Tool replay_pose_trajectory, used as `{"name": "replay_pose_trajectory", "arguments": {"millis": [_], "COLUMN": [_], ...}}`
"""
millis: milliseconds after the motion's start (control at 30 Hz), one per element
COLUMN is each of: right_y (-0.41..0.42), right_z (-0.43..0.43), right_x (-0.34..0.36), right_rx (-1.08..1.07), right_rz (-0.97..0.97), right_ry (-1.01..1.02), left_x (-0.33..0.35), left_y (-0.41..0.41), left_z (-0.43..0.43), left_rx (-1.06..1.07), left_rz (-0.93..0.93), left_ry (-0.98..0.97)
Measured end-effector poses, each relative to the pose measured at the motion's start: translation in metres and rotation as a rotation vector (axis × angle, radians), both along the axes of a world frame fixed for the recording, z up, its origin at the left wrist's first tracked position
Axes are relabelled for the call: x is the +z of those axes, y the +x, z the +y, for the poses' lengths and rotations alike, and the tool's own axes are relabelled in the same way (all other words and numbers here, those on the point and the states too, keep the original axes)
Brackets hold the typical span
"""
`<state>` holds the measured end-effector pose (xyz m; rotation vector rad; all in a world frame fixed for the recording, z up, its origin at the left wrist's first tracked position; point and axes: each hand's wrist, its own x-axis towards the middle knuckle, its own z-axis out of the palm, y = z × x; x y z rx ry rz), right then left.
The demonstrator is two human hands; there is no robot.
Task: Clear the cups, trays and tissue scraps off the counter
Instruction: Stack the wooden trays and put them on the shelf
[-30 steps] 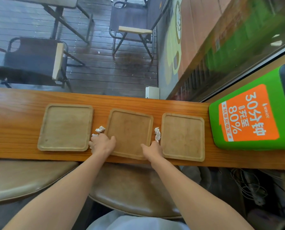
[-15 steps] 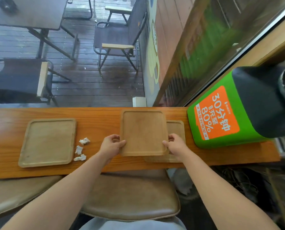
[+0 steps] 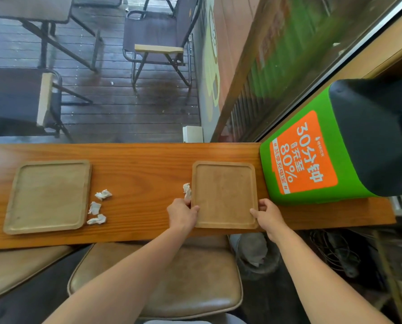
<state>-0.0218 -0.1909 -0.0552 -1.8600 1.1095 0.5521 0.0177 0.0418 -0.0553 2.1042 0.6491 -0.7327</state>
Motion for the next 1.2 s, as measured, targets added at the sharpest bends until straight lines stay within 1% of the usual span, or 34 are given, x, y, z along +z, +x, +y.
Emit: {"name": "replay_pose_trajectory", "arguments": {"millis": [200,300,433,567,600,633,667,700,733,767,833,867,900,933,1033,1133,1200], "right_y": [0.003,0.003,0.007,0.015,0.017,0.020,0.024,0.029,0.037,0.045,0.059,0.065,0.070,0.074,0.079,0.082,0.083], "right_z": [0.006,0.011,0.018,0.033,0.041,0.050,0.063,0.081,0.103,0.128,0.186,0.217,0.245,0.273,0.341,0.389,0.413], "right_x": [0.001,0.002,0.003,0.014,0.018,0.021,0.024,0.027,0.029,0.031,0.035,0.037,0.040,0.041,0.042,0.039,0.036], "right_rx": [0.124,0.136,0.079,-0.040,-0.054,-0.024,0.039,0.120,0.211,0.306,0.463,0.491,0.510,0.537,0.606,0.631,0.626], "right_rz": [0.020,0.048,0.064,0.105,0.094,0.051,-0.027,-0.117,-0.185,-0.212,-0.134,-0.071,-0.021,-0.002,-0.025,-0.043,-0.036], "right_ry": [-0.212,-0.268,-0.299,-0.269,-0.314,-0.391,-0.459,-0.471,-0.409,-0.289,0.027,0.176,0.274,0.320,0.327,0.268,0.229], "left_x": [-0.002,-0.003,-0.001,0.006,0.009,0.012,0.017,0.021,0.026,0.031,0.041,0.045,0.048,0.051,0.053,0.047,0.038], "left_y": [0.002,0.001,0.002,0.011,0.014,0.018,0.022,0.027,0.031,0.035,0.041,0.042,0.043,0.044,0.044,0.042,0.041], "left_z": [-0.007,-0.008,-0.008,0.005,0.011,0.018,0.026,0.037,0.051,0.066,0.105,0.128,0.152,0.177,0.249,0.313,0.347], "left_rx": [-0.015,-0.050,-0.099,-0.261,-0.289,-0.299,-0.294,-0.274,-0.246,-0.216,-0.170,-0.146,-0.111,-0.064,0.071,0.100,0.083], "left_rz": [-0.005,-0.006,0.007,0.051,0.065,0.076,0.078,0.071,0.052,0.022,-0.059,-0.101,-0.134,-0.152,-0.148,-0.112,-0.072], "left_ry": [0.041,0.062,0.075,0.013,-0.011,-0.036,-0.058,-0.073,-0.081,-0.077,-0.008,0.055,0.120,0.167,0.234,0.339,0.418]}}
